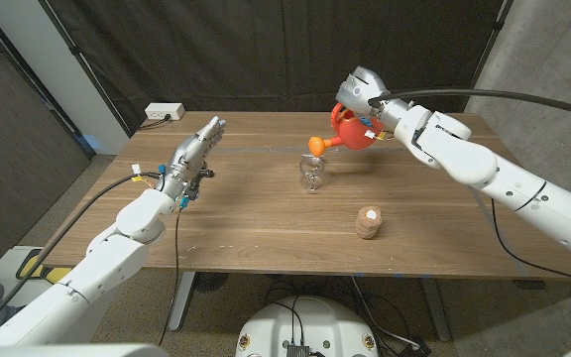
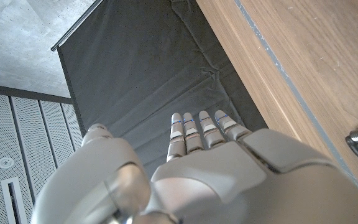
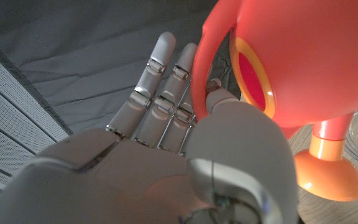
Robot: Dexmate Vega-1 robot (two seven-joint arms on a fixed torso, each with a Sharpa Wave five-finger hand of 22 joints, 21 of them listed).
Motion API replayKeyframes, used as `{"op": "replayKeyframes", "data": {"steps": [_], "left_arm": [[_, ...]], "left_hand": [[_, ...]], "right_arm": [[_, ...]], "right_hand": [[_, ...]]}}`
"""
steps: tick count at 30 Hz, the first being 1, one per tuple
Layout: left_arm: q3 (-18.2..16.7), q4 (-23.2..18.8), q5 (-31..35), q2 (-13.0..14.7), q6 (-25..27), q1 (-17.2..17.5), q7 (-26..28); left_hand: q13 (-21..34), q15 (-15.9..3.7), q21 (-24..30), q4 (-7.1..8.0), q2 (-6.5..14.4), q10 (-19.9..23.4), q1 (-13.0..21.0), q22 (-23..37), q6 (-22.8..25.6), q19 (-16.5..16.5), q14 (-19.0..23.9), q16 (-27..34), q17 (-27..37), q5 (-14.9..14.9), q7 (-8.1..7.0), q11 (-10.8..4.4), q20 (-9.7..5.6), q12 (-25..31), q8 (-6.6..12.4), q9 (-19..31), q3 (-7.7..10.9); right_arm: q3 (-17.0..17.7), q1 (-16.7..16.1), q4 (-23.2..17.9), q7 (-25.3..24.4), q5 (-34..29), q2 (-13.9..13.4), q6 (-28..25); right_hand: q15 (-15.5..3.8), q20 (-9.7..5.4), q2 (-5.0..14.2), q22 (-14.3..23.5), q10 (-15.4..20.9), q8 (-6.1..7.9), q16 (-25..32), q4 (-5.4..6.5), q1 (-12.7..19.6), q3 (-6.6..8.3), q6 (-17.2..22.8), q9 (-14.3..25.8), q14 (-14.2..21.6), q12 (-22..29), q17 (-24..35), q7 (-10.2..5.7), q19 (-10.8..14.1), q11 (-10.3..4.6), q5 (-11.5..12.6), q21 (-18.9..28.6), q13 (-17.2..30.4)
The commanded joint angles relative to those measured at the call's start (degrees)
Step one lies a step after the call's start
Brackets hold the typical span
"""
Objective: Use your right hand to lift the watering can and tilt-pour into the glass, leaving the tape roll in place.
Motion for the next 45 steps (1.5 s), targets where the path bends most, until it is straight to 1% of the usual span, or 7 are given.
{"op": "replayKeyframes", "data": {"steps": [1,10,18,29,37,43,45], "left_arm": [[-0.31,-0.30,-0.09,0.30,0.25,0.31,0.08],[-0.60,-0.47,-0.25,0.61,0.63,0.31,0.07],[-0.97,-0.76,-0.07,0.88,0.58,0.46,0.21],[-1.11,-1.00,-0.06,0.89,0.76,0.66,0.38],[-0.80,-0.67,-0.17,0.68,1.10,0.22,0.28],[-0.36,-0.02,-0.37,0.40,0.98,-0.52,-0.29],[-0.11,0.30,-0.43,0.26,1.02,-1.00,-0.55]], "left_hand": [[0.17,0.03,0.52,0.46,-0.28,0.35,0.17,0.15,0.44,-0.04,-0.01,0.56,0.22,-0.02,-0.07,-0.06,0.02,0.32,0.15,0.18,-0.17],[0.17,0.09,0.53,0.52,-0.25,0.32,0.13,0.14,0.42,-0.08,-0.01,0.56,0.20,-0.01,-0.10,-0.03,0.06,0.32,0.14,0.18,-0.28],[0.16,0.11,0.54,0.57,-0.21,0.30,0.11,0.13,0.42,-0.12,-0.05,0.54,0.19,0.01,-0.09,-0.11,0.04,0.32,0.13,0.17,-0.39],[0.15,0.14,0.58,0.63,-0.16,0.37,0.10,0.12,0.43,-0.11,-0.06,0.54,0.16,0.03,-0.09,-0.23,-0.03,0.35,0.13,0.16,-0.55],[0.15,0.09,0.58,0.65,-0.13,0.36,0.10,0.11,0.47,-0.16,-0.02,0.55,0.16,0.04,-0.05,-0.10,0.02,0.35,0.15,0.16,-0.64],[0.15,0.12,0.57,0.68,-0.10,0.24,0.10,0.11,0.48,-0.22,-0.07,0.53,0.15,0.05,-0.11,0.02,0.04,0.31,0.15,0.16,-0.71],[0.15,0.19,0.56,0.69,-0.09,0.32,0.10,0.11,0.46,-0.25,-0.04,0.55,0.15,0.05,-0.12,-0.01,0.08,0.34,0.14,0.16,-0.73]], "right_arm": [[-1.26,1.76,2.85,1.49,0.06,1.77,-0.49],[-3.27,3.49,5.76,0.80,-1.87,2.60,-1.37],[-4.23,4.38,7.30,0.35,-1.83,3.19,-2.18],[-4.83,4.35,9.12,-0.05,-1.04,3.89,-4.52],[-2.90,2.38,8.29,0.11,2.43,3.55,-7.75],[-0.83,0.23,7.33,0.42,6.21,4.06,-11.35],[0.32,-0.81,6.97,0.21,8.63,4.57,-13.00]], "right_hand": [[-1.60,-6.07,-0.02,0.13,0.58,-0.21,0.29,-0.42,0.16,0.08,0.46,0.05,0.64,-0.11,0.11,0.06,0.19,-0.10,0.10,0.56,0.18],[-1.61,-6.07,0.00,0.10,0.68,-0.51,0.27,-0.60,0.12,-0.06,0.47,-0.24,0.84,-0.19,0.06,0.08,0.13,-0.12,0.14,0.91,0.18],[-1.59,-6.08,0.04,0.08,0.71,-0.66,0.29,-0.71,0.09,-0.15,0.62,-0.45,0.96,-0.26,0.11,0.05,0.04,-0.13,0.16,1.15,0.17],[-1.59,-6.05,0.12,0.05,0.74,-0.94,0.32,-0.81,0.00,-0.28,0.63,-0.71,1.12,-0.33,0.19,-0.13,-0.13,-0.15,0.17,1.48,0.25],[-1.59,-6.04,0.21,0.02,0.45,-1.22,0.28,-0.88,-0.08,-0.38,0.52,-0.92,1.15,-0.57,0.21,-0.14,-0.28,-0.16,0.14,1.80,0.23],[-1.60,-6.02,0.30,-0.02,0.28,-1.61,0.17,-0.97,-0.13,-0.47,0.04,-1.10,1.14,-0.82,0.16,0.24,-0.46,-0.17,0.07,2.13,0.14],[-1.58,-6.01,0.34,-0.03,0.23,-1.67,0.10,-0.96,-0.16,-0.50,-0.02,-1.14,1.10,-0.88,0.12,0.30,-0.52,-0.17,0.04,2.20,0.12]]}}
